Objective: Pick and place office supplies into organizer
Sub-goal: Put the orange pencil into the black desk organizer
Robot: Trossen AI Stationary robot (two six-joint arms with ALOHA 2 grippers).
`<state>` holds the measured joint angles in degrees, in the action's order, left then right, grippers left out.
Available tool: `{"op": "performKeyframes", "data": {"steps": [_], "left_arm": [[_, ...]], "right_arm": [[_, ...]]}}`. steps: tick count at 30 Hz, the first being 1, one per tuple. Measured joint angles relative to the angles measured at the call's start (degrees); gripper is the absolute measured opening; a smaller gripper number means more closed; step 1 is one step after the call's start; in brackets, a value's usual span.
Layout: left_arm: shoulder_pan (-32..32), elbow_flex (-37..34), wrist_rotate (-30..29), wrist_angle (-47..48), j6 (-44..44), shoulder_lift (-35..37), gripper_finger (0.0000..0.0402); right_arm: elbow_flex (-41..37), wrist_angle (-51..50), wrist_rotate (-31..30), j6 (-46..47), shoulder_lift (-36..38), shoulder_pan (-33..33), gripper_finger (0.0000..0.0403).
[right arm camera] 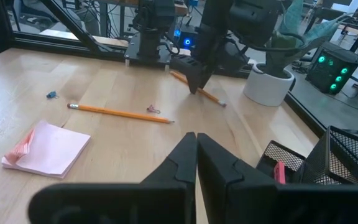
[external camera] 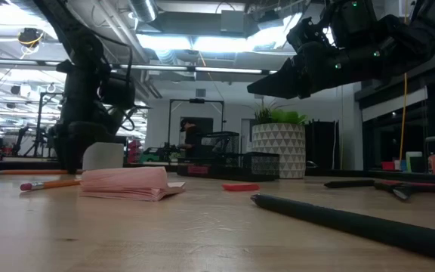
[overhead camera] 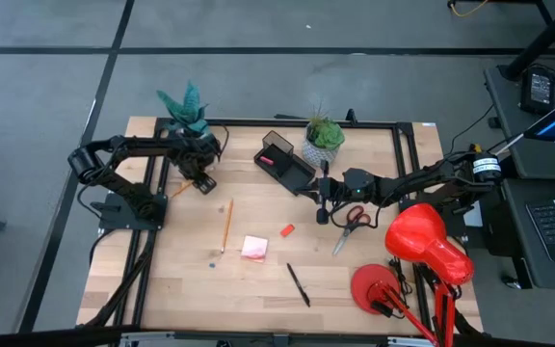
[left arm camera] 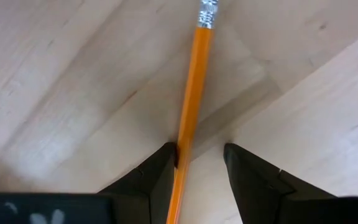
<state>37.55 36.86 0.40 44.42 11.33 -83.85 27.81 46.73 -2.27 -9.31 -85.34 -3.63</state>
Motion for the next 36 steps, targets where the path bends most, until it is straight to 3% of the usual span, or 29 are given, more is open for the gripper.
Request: {"op": "performKeyframes", "data": {"steps": [5,12,24,36], "left_arm": [[-2.7,0.0,-1.69,-0.13,0.42,-0.02,0.0134],[-5.37,0.0,-2.25,-0.26,0.52,-0.04,0.0089],[-5.91,0.0,-2.01,-0.28,0.79,-0.02,0.0032],[-5.91,0.0,-2.14,-0.26,0.76,-0.02,0.0023]], "right_arm": [[0.02,-0.47,0.01,-0.12,0.0,0.0,0.0016],[0.02,-0.47,0.01,-0.19,0.0,0.0,0.0016],[0.0,-0.47,0.01,-0.19,0.0,0.01,0.0016],[0.02,-0.73,-0.01,-0.19,0.0,0.01,0.0016]]}}
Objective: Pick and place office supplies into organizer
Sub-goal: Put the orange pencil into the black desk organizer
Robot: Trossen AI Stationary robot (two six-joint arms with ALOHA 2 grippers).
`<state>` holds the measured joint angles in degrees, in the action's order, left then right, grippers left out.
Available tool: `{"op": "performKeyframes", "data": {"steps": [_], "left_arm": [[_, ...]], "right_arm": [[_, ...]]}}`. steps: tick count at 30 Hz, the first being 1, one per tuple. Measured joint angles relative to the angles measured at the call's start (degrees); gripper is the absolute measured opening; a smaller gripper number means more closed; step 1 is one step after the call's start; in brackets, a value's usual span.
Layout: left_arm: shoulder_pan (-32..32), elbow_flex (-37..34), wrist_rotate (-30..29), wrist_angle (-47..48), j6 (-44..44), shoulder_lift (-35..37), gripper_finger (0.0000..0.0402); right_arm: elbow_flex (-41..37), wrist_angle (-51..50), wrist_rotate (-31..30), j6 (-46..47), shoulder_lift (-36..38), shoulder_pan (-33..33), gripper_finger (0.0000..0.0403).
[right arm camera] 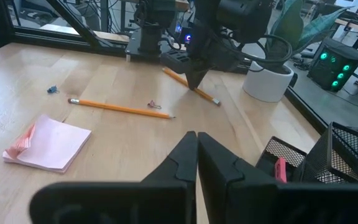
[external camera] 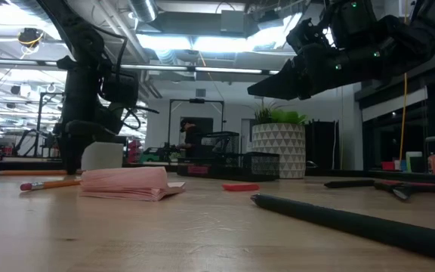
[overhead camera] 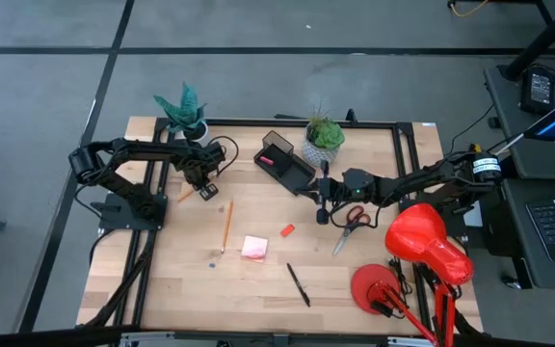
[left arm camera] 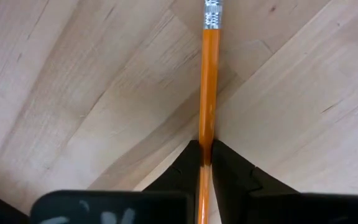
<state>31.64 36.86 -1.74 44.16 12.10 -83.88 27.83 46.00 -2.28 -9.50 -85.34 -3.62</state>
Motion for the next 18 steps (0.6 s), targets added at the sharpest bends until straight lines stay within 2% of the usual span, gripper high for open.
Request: {"op": "performKeyframes", "data": {"steps": [9,12,15,18], "left_arm": [[-0.07,0.0,-0.07,-0.11,0.0,0.45,0.0022],[-0.07,-0.19,0.01,-0.32,0.0,1.98,0.0022],[-0.4,-0.3,2.89,-0.4,-0.05,4.56,0.0022],[-0.64,-0.26,1.97,-0.5,-0.22,7.06,0.0022]], "right_arm": [[-0.01,-0.09,0.02,0.0,0.0,-0.01,0.0016],[0.0,-0.25,0.0,0.0,0.0,0.0,0.0016],[-0.02,-0.41,0.0,0.0,0.0,-0.02,0.0016],[0.0,-0.65,0.0,0.0,0.0,0.0,0.0016]]}}
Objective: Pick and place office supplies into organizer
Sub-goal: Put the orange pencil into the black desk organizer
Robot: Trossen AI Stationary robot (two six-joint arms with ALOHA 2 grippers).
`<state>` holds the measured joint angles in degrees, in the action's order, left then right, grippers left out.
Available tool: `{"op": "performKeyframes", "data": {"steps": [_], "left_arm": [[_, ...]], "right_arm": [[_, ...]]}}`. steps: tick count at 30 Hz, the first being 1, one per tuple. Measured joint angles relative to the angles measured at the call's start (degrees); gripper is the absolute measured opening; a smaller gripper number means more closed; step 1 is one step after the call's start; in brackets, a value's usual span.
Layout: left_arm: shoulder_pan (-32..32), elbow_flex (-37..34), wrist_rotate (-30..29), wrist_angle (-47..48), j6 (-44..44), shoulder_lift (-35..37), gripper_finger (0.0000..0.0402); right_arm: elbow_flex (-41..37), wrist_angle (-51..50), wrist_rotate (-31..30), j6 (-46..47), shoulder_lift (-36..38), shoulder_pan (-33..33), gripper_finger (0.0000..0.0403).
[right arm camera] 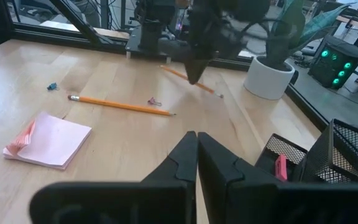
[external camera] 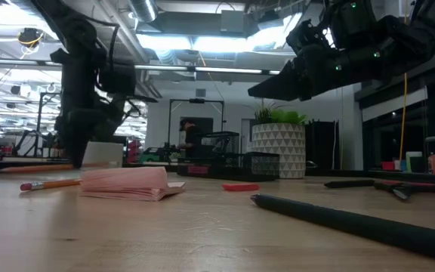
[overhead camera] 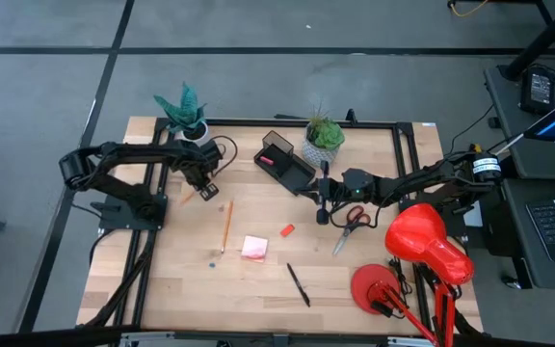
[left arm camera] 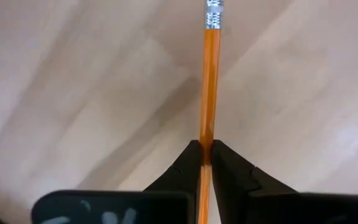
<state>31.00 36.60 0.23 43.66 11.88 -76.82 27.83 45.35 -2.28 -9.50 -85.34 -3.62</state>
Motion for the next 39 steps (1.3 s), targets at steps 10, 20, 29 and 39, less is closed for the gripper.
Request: {"op": "performKeyframes", "data": {"steps": [10,20,29,39], "left_arm": [[-4.27,0.11,-0.18,-1.14,-0.07,9.37,0.0022],[-8.74,0.22,2.44,-19.74,-4.99,17.31,0.0022],[-10.75,0.24,2.4,-40.89,-13.82,14.03,0.0022],[-8.42,0.31,2.12,-63.81,-17.2,4.37,0.0022]], "right_arm": [[0.0,0.02,0.0,0.0,0.0,0.0,0.0016],[-0.01,0.02,0.0,0.0,0.0,0.0,0.0016],[-0.01,0.02,0.0,0.0,0.0,-0.01,0.0016],[-0.01,-0.31,0.0,0.0,0.0,-0.02,0.0016]]}}
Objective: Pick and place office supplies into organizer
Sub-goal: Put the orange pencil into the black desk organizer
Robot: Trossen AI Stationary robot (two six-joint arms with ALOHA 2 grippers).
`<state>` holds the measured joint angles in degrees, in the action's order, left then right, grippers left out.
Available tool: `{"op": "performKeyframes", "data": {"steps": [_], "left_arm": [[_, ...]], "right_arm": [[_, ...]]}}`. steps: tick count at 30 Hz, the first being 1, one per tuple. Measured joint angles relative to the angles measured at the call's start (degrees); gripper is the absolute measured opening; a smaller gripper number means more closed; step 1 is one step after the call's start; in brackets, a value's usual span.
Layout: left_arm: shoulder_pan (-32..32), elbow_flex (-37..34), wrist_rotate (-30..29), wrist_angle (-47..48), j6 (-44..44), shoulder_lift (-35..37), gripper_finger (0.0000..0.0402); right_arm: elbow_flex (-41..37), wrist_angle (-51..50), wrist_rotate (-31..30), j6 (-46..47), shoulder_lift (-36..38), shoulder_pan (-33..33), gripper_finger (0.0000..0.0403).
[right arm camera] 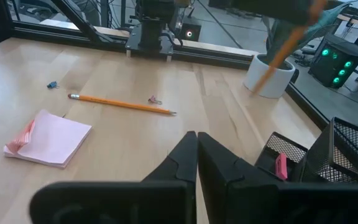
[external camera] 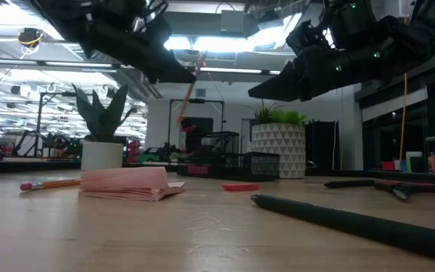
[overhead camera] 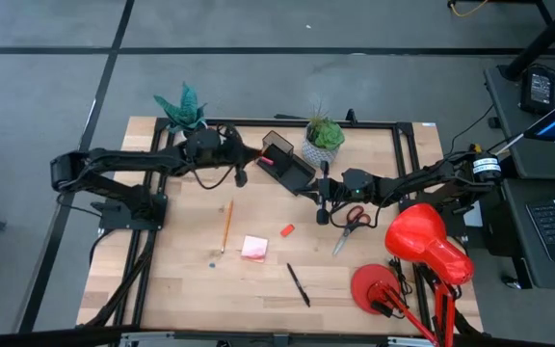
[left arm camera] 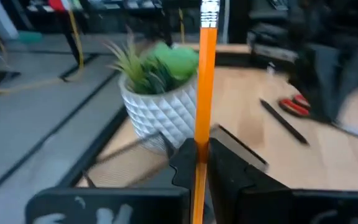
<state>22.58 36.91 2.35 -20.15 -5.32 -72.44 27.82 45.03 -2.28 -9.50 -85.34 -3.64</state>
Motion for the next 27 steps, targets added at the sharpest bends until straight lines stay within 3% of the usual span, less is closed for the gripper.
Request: {"op": "performKeyframes", "data": {"steps": [4,9,16,22,27], "left_arm": [[2.28,0.0,0.8,-9.69,0.0,-3.52,0.0022],[4.92,0.02,5.85,-21.15,0.02,-6.7,0.0022],[7.61,0.02,6.79,-24.7,0.03,-10.46,0.0022],[8.79,0.02,6.81,-35.54,0.09,-15.49,0.0022],[9.52,0.51,6.7,-39.11,1.32,-19.41,0.0022]], "right_arm": [[0.02,-0.28,0.0,0.02,0.0,0.02,0.0016],[0.02,-0.26,0.0,0.0,0.0,0.01,0.0016],[0.0,-0.24,0.0,0.0,0.0,0.02,0.0016],[0.01,0.16,-0.01,0.0,0.0,0.01,0.0016],[0.02,0.12,-0.02,0.0,0.0,0.0,0.0016]]}}
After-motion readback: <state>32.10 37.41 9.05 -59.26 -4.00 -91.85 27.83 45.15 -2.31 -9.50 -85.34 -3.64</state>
